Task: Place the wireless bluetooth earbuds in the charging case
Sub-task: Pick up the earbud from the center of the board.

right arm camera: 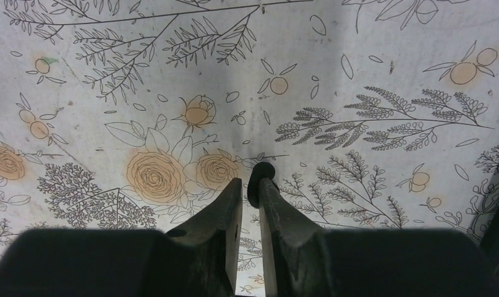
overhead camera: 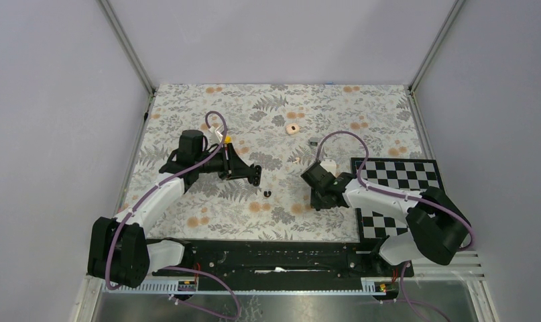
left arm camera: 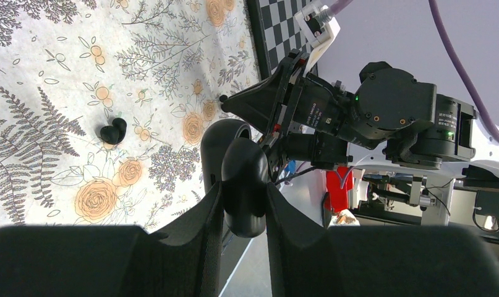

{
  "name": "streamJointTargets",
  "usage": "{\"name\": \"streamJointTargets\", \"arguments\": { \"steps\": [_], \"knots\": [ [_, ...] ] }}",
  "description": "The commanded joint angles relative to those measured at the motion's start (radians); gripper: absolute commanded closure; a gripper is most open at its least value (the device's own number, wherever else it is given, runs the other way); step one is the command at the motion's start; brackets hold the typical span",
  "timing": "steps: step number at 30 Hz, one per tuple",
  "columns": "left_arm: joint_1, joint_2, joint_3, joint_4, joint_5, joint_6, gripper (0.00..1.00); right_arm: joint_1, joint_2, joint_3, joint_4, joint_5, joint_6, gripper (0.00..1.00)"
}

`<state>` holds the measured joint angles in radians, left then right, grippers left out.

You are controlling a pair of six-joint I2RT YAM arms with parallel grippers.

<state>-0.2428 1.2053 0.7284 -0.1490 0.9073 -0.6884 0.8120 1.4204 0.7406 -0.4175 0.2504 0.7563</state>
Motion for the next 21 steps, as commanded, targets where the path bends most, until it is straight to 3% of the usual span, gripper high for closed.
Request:
{"name": "streamJointTargets", "arguments": {
  "steps": [1,6,15,21],
  "knots": [
    [0.004,-0.018,0.009,0.028,0.001,0.013,1.00,0.010,-0.031,-0.019,-0.039,0.049,0.004,0.78],
    [0.004,-0.016,0.011,0.029,0.003,0.014,1.00,0.010,-0.041,-0.020,-0.053,0.063,0.008,0.81],
    [0.004,-0.015,0.013,0.028,0.004,0.016,1.00,0.010,-0.062,-0.011,-0.074,0.083,0.003,1.00],
    [-0.012,-0.017,0.003,0.068,0.039,-0.009,1.00,0.010,-0.132,0.022,-0.090,0.067,-0.008,1.00]
  ]
}}
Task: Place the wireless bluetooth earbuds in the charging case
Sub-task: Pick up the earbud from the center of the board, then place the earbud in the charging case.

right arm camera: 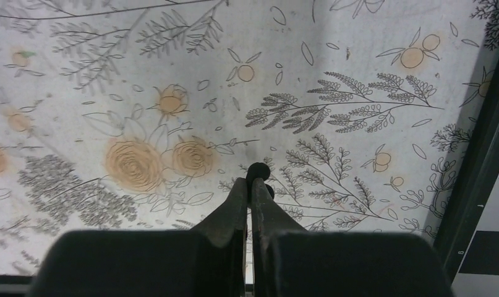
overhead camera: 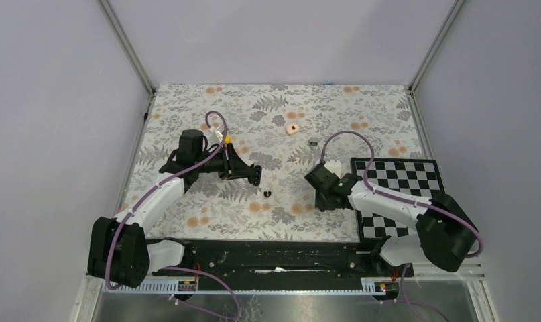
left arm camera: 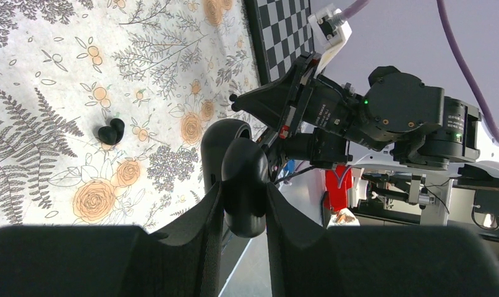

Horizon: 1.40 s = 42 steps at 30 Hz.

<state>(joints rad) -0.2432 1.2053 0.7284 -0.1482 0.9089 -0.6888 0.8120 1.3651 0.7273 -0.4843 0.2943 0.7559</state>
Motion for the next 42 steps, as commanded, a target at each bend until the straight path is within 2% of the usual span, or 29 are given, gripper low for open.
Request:
{"name": "streamJointTargets", "arguments": {
  "steps": [1,8,14,20,26,29,35,38,42],
  "knots": [
    [-0.015,-0.021,0.004,0.074,0.039,-0.012,1.00,0.011,-0.109,0.036,0.000,-0.001,-0.018,1.00],
    [-0.019,-0.032,0.018,0.107,0.070,-0.032,1.00,0.002,-0.489,-0.089,0.373,-0.283,-0.073,1.00],
    [-0.019,-0.046,0.026,0.120,0.104,-0.046,1.00,-0.090,-0.631,-0.132,0.567,-0.558,-0.034,1.00],
    [-0.013,-0.092,0.011,0.209,0.148,-0.098,1.00,-0.236,-0.657,-0.200,0.894,-0.858,0.164,1.00],
    [-0.011,-0.133,-0.011,0.302,0.178,-0.144,1.00,-0.246,-0.582,-0.207,1.185,-1.023,0.302,1.00],
    [-0.011,-0.145,-0.025,0.358,0.204,-0.175,1.00,-0.246,-0.537,-0.192,1.276,-1.083,0.344,1.00],
    [-0.013,-0.190,-0.032,0.409,0.193,-0.180,1.00,-0.246,-0.493,-0.150,1.264,-1.072,0.342,1.00],
    [-0.016,-0.191,-0.041,0.410,0.165,-0.182,1.00,-0.215,-0.471,-0.062,0.987,-0.917,0.225,1.00],
    [-0.018,-0.182,-0.058,0.411,0.153,-0.186,1.00,-0.041,-0.440,0.034,0.794,-0.653,0.075,1.00]
  ]
}}
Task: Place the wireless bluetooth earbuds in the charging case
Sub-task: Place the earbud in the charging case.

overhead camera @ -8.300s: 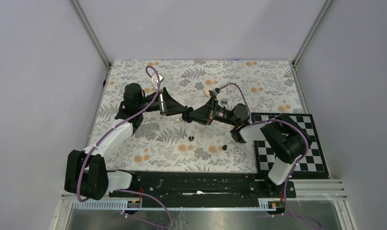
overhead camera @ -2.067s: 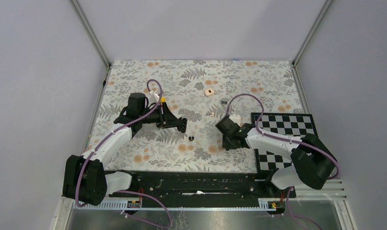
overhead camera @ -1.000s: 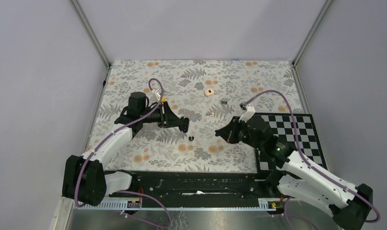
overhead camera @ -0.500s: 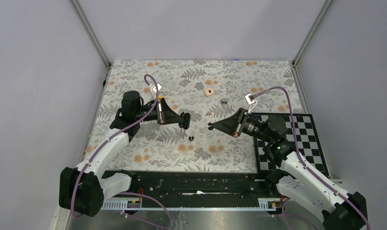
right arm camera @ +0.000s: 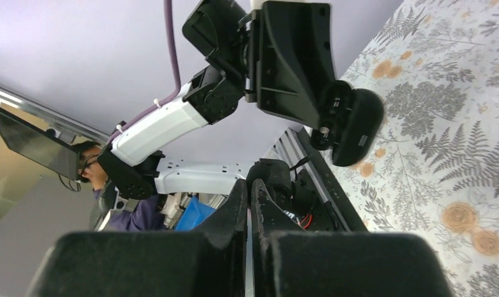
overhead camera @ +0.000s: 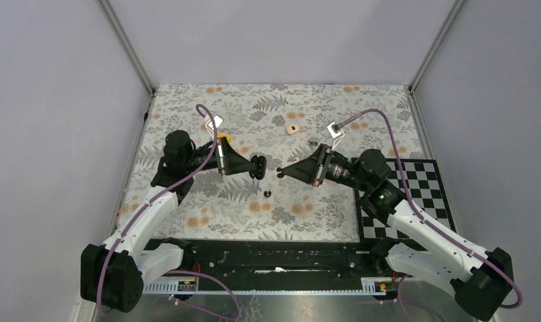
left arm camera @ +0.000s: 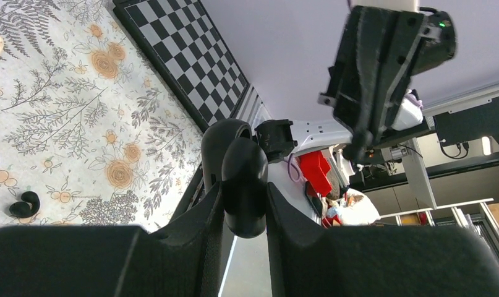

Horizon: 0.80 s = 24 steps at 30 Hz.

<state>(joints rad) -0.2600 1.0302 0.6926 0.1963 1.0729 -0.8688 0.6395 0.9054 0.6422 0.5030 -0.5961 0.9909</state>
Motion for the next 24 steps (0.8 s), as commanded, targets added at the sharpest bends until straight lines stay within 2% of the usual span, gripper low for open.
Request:
{"name": "streamJointTargets", "arguments": {
  "steps": [1,8,12,24],
  "knots": [
    [0.000,-0.011,-0.025,0.065,-0.017,-0.004,1.00,0.164,0.033,0.140,-0.227,0.286,-0.190,1.00],
    [-0.002,-0.002,0.018,-0.071,-0.054,0.069,1.00,0.276,0.115,0.220,-0.339,0.522,-0.222,1.00],
    [-0.002,0.002,0.022,-0.089,-0.066,0.068,1.00,0.332,0.170,0.287,-0.413,0.648,-0.233,1.00],
    [-0.002,0.004,0.037,-0.112,-0.063,0.079,1.00,0.385,0.266,0.357,-0.429,0.757,-0.222,1.00]
  ]
}}
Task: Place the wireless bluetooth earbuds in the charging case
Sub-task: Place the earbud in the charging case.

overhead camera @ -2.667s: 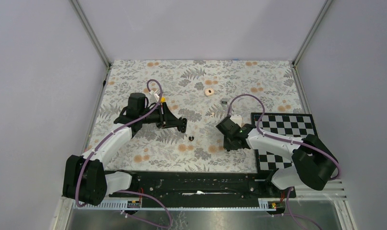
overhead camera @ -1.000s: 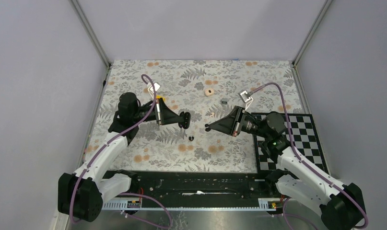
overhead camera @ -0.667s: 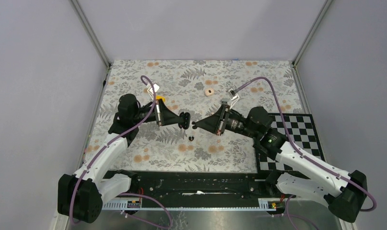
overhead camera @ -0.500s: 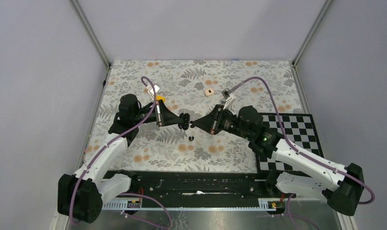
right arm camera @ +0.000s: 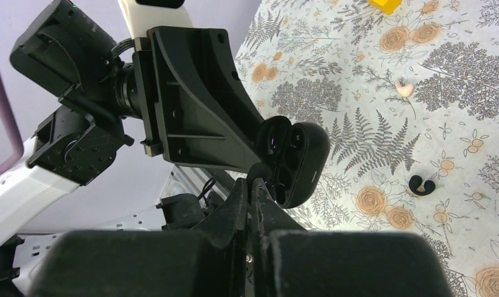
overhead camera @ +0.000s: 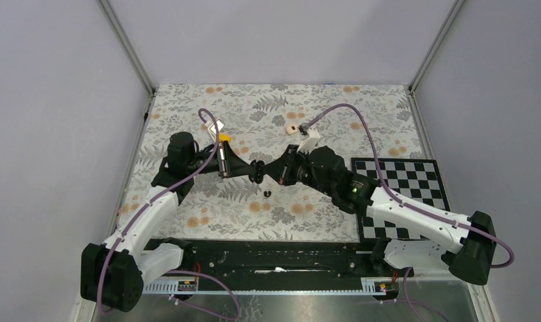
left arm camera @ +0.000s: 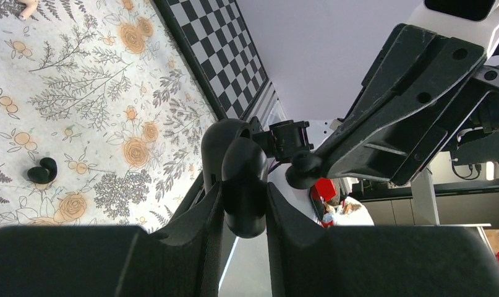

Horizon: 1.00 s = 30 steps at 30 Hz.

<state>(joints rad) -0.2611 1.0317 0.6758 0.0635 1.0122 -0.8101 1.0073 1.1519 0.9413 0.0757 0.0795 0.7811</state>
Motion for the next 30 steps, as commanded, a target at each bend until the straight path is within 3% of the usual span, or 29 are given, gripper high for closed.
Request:
{"name": "streamJointTargets", "arguments": {
  "steps": [1,30],
  "knots": [
    [-0.001,0.004,0.055,0.020,-0.002,0.019,1.00,0.019,0.026,0.060,-0.002,0.089,-0.009,1.00],
    [-0.024,0.017,0.064,0.021,-0.011,0.017,1.00,0.019,0.081,0.078,0.023,0.157,-0.025,1.00]
  ]
}}
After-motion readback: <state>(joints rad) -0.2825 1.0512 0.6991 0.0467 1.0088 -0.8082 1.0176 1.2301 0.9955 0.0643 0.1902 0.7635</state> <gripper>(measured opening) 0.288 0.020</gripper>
